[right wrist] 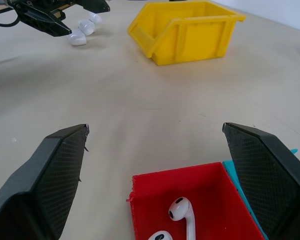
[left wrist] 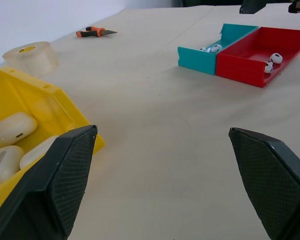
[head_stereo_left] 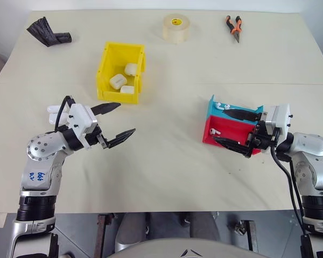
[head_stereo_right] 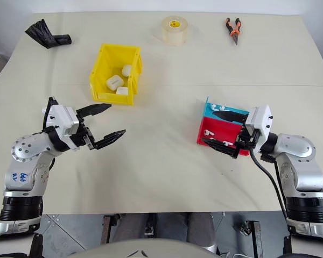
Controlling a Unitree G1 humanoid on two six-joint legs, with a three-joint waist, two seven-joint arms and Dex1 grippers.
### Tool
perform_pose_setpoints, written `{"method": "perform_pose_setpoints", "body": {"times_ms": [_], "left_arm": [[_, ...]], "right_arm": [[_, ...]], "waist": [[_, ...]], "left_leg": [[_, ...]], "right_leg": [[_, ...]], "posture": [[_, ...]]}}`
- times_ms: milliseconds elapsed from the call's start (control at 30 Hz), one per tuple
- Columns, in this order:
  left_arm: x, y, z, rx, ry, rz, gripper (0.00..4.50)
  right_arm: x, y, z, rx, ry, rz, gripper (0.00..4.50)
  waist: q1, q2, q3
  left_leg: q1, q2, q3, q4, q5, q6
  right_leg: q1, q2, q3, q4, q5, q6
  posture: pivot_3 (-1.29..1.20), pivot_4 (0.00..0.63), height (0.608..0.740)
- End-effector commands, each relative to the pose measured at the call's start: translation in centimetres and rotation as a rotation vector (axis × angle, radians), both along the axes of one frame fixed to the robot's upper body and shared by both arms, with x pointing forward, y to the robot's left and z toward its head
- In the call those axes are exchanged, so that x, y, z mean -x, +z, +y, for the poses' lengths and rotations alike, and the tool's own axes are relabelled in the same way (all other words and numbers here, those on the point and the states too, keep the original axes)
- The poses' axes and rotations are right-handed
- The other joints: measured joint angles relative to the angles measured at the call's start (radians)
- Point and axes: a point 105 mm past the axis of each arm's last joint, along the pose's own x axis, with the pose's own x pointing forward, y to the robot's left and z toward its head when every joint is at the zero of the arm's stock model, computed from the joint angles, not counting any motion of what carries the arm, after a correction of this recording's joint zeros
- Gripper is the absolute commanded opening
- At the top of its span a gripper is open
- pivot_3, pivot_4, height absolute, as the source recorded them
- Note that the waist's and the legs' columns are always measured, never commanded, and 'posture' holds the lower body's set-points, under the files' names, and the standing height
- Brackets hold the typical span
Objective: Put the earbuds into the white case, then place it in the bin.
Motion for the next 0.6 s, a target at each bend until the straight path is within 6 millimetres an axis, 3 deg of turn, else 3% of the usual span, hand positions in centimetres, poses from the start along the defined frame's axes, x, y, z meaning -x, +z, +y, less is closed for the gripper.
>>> {"method": "perform_pose_setpoints", "body": {"times_ms": [33, 367, 500, 600], "left_arm": [[0.5, 1.2, -0.4, 0.005, -0.024, -0.043, 4.49], [0.4, 1.1, 0.3, 0.029, 0.043, -0.032, 4.49], [0.7, 1.0, 2.5, 0.067, 0.191, -0.011, 4.49], [1.5, 0.4, 5.1, 0.085, 0.372, 0.037, 4.49]], "right_arm": [[0.0, 0.7, 0.2, 0.000, 0.012, -0.034, 4.50], [0.0, 1.0, 0.5, -0.014, 0.029, -0.048, 4.50], [0.2, 1.7, 1.4, -0.051, 0.076, -0.067, 4.50], [0.4, 2.3, 3.2, -0.076, 0.141, -0.104, 4.50]], "waist": [[0.000, 0.000, 0.000], [-0.001, 0.000, 0.000], [-0.005, 0.000, 0.000], [-0.006, 0.000, 0.000]], "left_leg": [[0.000, 0.000, 0.000, 0.000, 0.000, 0.000], [0.000, 0.000, 0.000, 0.000, 0.000, 0.000], [0.000, 0.000, 0.001, -0.001, 0.000, 0.000], [0.001, 0.002, 0.002, -0.001, 0.000, 0.000]], "right_leg": [[0.000, 0.000, 0.000, 0.000, 0.000, 0.000], [0.000, 0.000, 0.000, 0.000, 0.000, 0.000], [0.000, 0.000, 0.001, 0.000, 0.000, 0.000], [-0.002, 0.002, 0.003, 0.000, 0.000, 0.000]], "posture": [[0.00, 0.150, 0.740], [0.00, 0.150, 0.740], [0.00, 0.150, 0.740], [0.00, 0.150, 0.740]]}}
